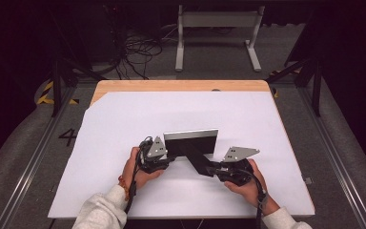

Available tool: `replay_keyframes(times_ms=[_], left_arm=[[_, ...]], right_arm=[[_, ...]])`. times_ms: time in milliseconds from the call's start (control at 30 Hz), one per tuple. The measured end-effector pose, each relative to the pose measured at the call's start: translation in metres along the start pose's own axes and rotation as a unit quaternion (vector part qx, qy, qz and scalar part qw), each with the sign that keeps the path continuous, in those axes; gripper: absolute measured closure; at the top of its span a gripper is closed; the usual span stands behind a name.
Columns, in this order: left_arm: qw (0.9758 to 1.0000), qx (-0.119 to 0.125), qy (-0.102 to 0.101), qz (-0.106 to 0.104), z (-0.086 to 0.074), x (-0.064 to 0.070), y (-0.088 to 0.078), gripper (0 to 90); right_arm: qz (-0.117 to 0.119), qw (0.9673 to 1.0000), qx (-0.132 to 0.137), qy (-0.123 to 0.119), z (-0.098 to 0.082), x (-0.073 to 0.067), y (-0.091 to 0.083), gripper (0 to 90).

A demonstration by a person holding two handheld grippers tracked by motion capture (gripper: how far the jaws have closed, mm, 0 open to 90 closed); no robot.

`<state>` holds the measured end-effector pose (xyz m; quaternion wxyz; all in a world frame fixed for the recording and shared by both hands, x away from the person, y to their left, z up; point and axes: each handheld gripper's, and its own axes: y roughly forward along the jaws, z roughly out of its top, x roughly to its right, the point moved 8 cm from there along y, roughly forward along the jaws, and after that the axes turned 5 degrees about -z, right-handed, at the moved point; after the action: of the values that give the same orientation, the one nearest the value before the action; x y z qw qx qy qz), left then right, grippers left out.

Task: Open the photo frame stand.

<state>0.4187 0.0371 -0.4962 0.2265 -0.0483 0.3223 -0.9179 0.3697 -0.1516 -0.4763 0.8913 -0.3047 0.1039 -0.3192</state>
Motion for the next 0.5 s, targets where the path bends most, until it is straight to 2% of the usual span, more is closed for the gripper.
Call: replay_keyframes(times_ms=[100, 200, 267, 367, 500], left_arm=[[0.9999, 0.001, 0.0, 0.012, 0.0001, 0.0001, 0.0003, 64.9], [0.9999, 0.01, -0.002, 0.012, 0.0011, 0.0002, -0.0005, 64.1], [0.9996, 0.024, -0.008, 0.011, 0.0035, -0.0014, -0.0022, 59.4], [0.9996, 0.024, -0.012, 0.012, 0.0027, -0.0025, -0.0022, 55.7], [0.9992, 0.034, -0.014, 0.016, 0.0052, -0.0033, -0.0041, 52.0]], right_arm=[[0.001, 1.0, -0.004, -0.001, -0.0014, 0.0001, 0.0014, 78.0], [0.002, 1.0, -0.005, -0.002, -0.0032, -0.0008, 0.0026, 78.6], [0.002, 1.0, -0.007, -0.004, -0.0041, -0.001, 0.0028, 78.9], [0.004, 0.9999, -0.009, -0.002, -0.0049, -0.0009, 0.0034, 78.9], [0.003, 1.0, -0.005, -0.002, -0.003, -0.0024, 0.0032, 74.2]])
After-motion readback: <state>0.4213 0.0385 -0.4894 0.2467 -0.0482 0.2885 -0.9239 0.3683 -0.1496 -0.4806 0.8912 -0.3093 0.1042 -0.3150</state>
